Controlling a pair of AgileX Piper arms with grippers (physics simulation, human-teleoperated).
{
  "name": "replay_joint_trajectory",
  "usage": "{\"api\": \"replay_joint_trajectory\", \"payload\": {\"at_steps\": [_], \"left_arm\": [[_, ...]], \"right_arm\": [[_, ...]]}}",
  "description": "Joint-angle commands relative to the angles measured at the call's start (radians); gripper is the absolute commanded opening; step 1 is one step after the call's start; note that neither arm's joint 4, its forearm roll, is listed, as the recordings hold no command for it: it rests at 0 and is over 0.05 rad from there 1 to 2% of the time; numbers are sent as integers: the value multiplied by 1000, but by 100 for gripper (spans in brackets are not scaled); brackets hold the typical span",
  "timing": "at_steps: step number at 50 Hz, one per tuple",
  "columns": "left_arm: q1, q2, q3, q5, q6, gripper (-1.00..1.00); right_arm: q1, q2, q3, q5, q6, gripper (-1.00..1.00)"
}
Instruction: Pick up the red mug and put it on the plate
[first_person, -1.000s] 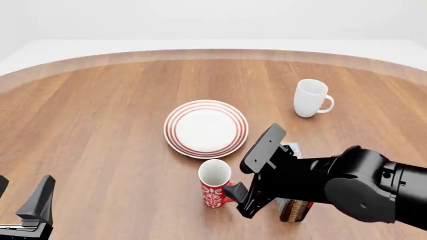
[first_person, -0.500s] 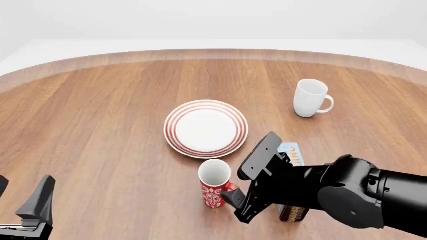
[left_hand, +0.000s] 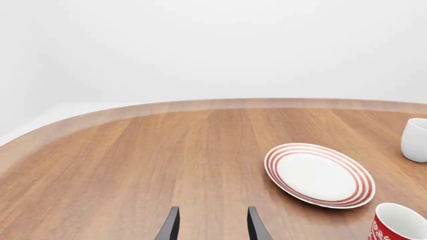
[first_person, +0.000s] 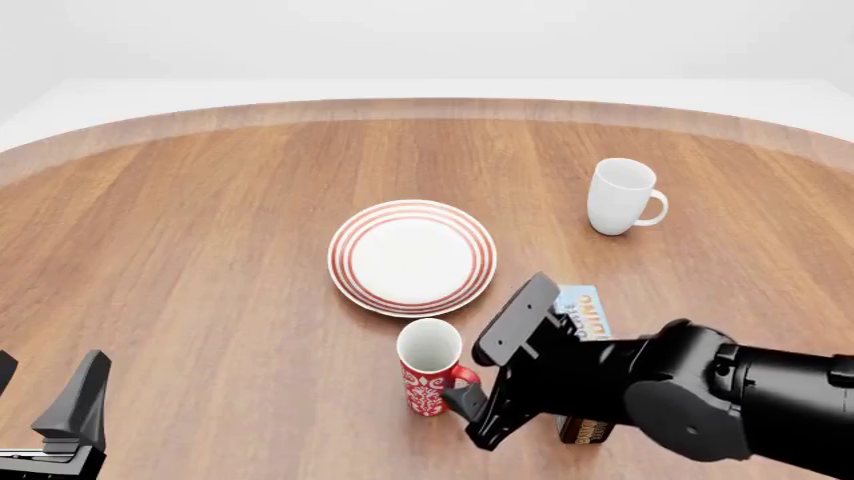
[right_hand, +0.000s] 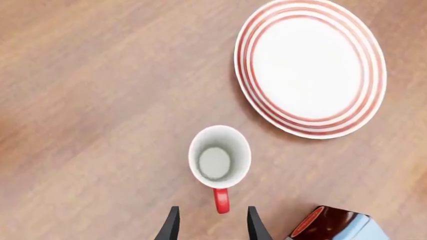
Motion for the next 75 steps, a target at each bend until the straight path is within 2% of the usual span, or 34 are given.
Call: {"api": "replay_joint_trajectory", "payload": {"at_steps": [1,23,54,75], "left_arm": [[0,0,0,0,0,100],[0,0,0,0,0,100],[0,0,0,0,0,100],[0,0,0,0,0,100]], "right_arm": [[-3,28,19,-37,13,100],[-19,60,21,-65,11,100],[-19,146,55,-151,17,100],[-15,166,50,-163,13,100]]}}
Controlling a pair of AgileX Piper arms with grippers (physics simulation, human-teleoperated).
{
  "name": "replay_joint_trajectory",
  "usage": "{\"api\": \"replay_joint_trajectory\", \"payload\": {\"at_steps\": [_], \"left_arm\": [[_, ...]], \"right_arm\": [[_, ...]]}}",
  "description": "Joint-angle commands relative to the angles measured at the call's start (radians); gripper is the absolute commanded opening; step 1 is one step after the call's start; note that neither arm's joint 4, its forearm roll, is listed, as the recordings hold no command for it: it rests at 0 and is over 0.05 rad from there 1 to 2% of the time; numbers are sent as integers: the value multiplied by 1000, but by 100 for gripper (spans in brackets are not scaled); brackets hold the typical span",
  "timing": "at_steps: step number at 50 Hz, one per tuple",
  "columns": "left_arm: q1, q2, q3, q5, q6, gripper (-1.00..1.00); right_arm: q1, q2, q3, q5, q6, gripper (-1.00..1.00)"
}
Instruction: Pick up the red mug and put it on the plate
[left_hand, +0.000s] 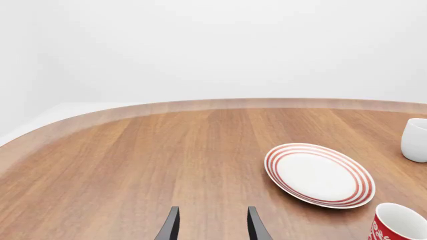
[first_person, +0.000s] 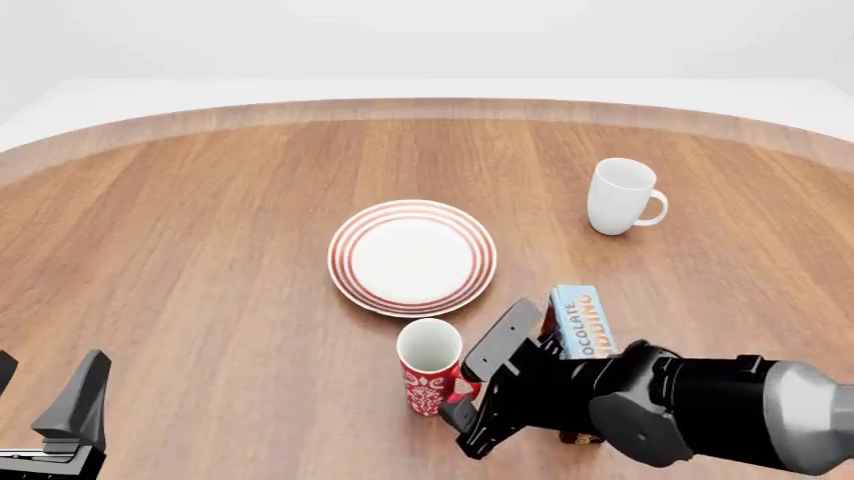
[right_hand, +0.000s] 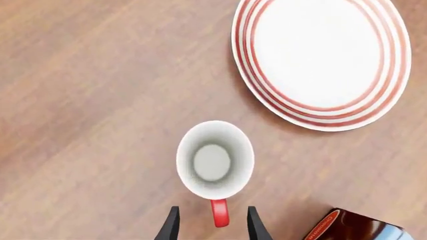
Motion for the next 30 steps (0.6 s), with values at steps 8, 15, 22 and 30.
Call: {"api": "replay_joint_trajectory", "payload": {"at_steps": [8,15,22,30], "left_arm": [[0,0,0,0,0,100],[0,0,0,0,0,100],[0,0,0,0,0,100],[0,0,0,0,0,100]], "right_arm": [[5,8,4,-11,2,100],[0,7,6,-13,-3,100],[-12,-1,3,-18,-12,-100],[-7,-16,11,-14,-14,-100]]}}
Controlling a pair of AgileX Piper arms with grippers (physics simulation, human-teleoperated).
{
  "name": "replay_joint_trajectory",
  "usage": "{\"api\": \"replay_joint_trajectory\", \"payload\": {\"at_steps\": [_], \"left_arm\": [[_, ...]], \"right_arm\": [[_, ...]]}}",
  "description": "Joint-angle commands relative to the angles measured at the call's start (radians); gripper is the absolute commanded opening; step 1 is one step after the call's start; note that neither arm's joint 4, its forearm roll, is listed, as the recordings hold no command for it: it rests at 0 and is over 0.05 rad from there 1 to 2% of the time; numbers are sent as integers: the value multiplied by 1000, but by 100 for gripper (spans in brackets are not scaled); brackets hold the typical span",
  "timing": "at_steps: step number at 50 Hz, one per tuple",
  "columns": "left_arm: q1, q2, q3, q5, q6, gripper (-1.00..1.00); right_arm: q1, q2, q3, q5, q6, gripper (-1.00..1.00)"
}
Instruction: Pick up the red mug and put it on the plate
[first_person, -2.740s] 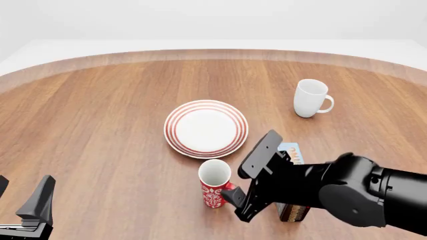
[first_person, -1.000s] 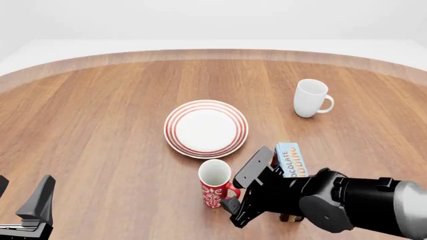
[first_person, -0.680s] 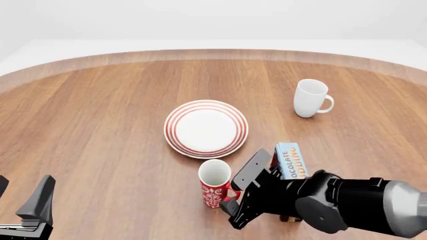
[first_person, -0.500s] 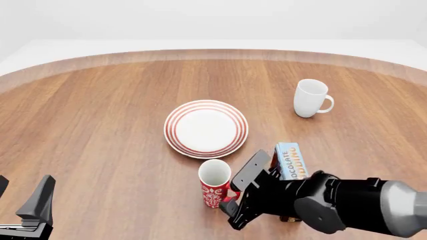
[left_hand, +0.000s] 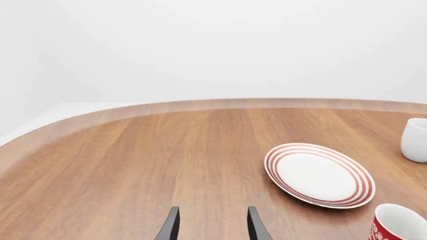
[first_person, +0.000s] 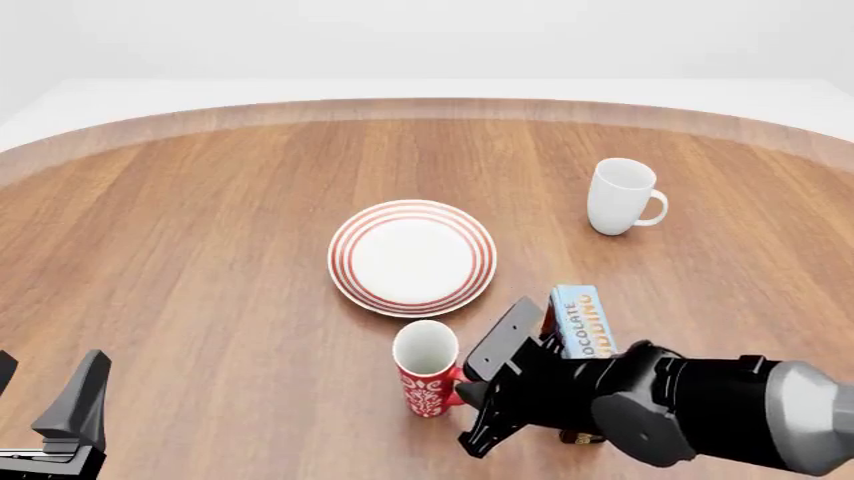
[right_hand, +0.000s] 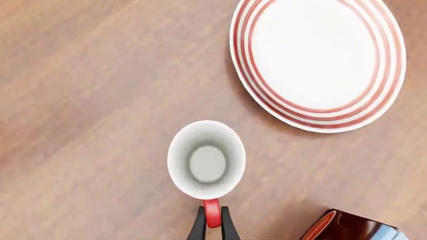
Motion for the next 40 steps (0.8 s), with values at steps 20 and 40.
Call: {"api": "replay_joint_trajectory", "payload": {"at_steps": [20,40], "left_arm": [[0,0,0,0,0,100],[0,0,0,0,0,100]], "right_arm": [[-9,-195,-28,104,-35,-100],[-54,-315,-110,225,-64,-100]]}}
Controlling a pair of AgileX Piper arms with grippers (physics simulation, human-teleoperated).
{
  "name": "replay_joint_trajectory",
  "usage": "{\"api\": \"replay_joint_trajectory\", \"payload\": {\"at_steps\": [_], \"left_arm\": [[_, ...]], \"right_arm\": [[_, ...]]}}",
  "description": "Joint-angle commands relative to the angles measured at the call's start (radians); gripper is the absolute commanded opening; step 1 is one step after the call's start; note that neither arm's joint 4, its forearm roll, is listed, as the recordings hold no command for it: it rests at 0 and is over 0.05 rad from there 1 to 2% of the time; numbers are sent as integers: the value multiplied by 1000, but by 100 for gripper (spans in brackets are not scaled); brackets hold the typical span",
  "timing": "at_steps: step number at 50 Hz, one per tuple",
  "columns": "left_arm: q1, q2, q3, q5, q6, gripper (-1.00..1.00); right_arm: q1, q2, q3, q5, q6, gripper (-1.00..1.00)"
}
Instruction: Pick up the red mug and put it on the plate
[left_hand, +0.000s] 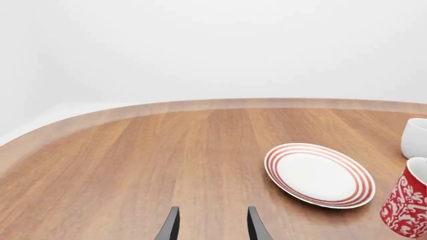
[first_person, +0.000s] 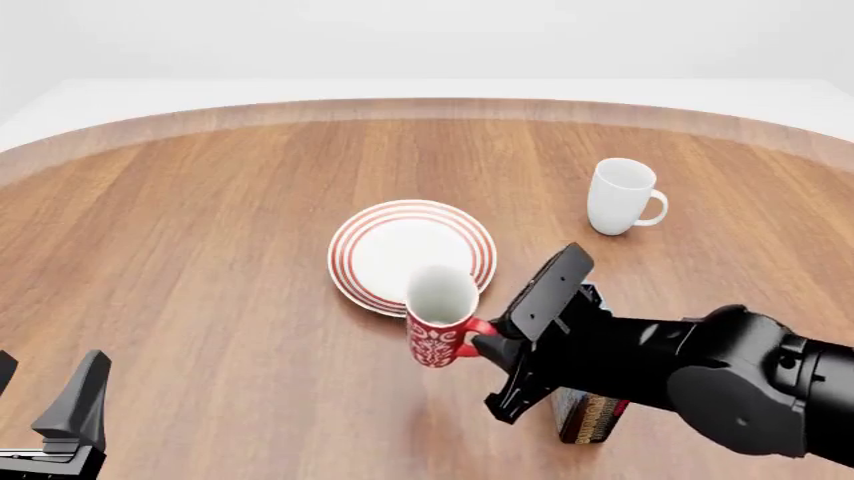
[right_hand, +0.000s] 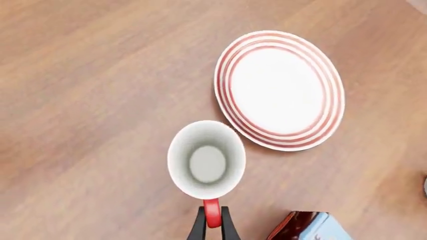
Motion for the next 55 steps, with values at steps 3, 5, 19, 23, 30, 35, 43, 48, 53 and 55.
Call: {"api": "replay_joint_trajectory", "payload": {"at_steps": [3,5,19,23,30,35,43,48,53,55], "left_arm": [[0,0,0,0,0,100],[0,0,0,0,0,100],[0,0,0,0,0,100],[0,0,0,0,0,100],[0,0,0,0,0,100],[0,0,0,0,0,100],[0,0,0,0,0,100],[0,0,0,0,0,100],[0,0,0,0,0,100],[0,0,0,0,0,100]], "right_arm": [[-38,-75,-56,86,-20,-100],[-51,-79,-66,101,-29,-100],[-114,-58,-148,119,-58,-100],[-128,-41,-169,114,-68,-100],[-138,-11,-194,108,-79,-100],[-164,20,-237,108,-95,-100],[-180,93,-273,81,-102,-100],[-196,141,-313,65,-111,-100],[-207,179,-342,43,-123,-100],[-206,189,-346,37,-126,-100]]}}
